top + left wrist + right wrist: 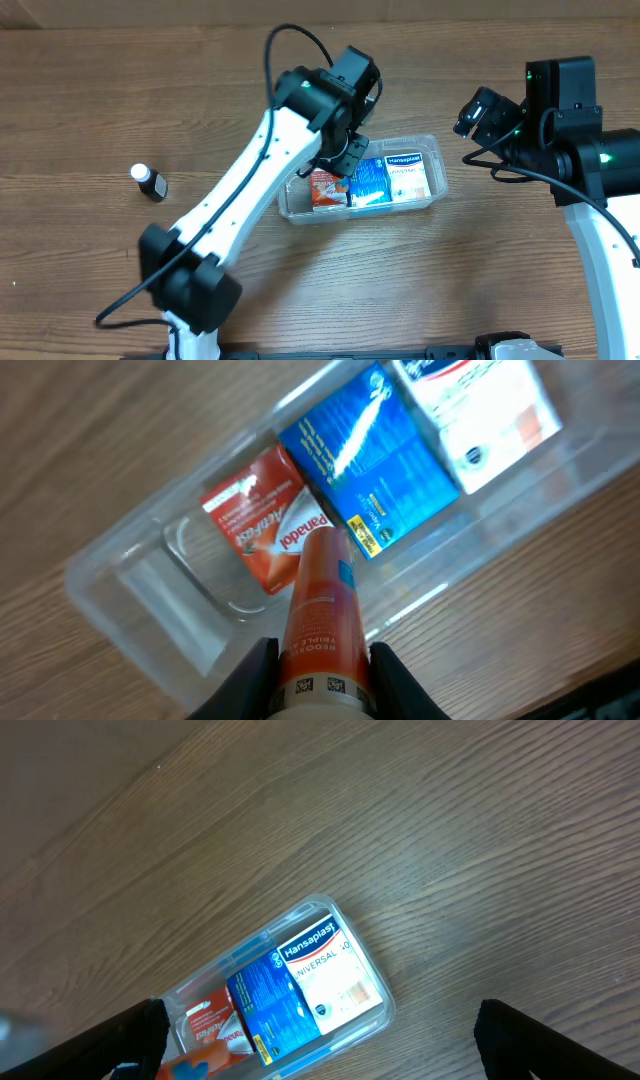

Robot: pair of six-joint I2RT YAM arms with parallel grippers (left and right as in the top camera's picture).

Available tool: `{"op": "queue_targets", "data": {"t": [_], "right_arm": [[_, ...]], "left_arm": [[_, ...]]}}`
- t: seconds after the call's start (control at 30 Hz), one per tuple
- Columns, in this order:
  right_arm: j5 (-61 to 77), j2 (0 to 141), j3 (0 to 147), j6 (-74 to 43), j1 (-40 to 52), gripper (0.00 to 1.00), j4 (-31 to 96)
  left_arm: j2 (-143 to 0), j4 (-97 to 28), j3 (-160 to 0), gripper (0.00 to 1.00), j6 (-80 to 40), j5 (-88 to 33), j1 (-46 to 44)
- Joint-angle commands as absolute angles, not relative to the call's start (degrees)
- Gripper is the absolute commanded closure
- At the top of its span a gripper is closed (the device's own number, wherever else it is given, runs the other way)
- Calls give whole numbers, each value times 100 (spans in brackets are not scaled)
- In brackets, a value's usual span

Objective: Pack container
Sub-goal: 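Carry the orange tube right and lower it into the container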

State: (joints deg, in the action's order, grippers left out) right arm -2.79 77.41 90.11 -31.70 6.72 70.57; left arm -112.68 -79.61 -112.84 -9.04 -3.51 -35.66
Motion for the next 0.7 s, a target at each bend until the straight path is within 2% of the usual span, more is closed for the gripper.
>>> {"op": "queue_targets", "data": {"t": [0.0,0.57,0.67], "right_arm": [[-272,7699,9098,-3170,650,0,7041],[-272,7699,9098,-3170,650,0,7041],[-272,7699,9098,-3170,650,0,7041]], "left_arm": [[-11555,-8036,-11264,89,-773,-611,-3610],[-11977,-8438,-11266,88,-93,-805,-3691],[-11977,-8521,-11266,90,204,-1197,-3686]]}}
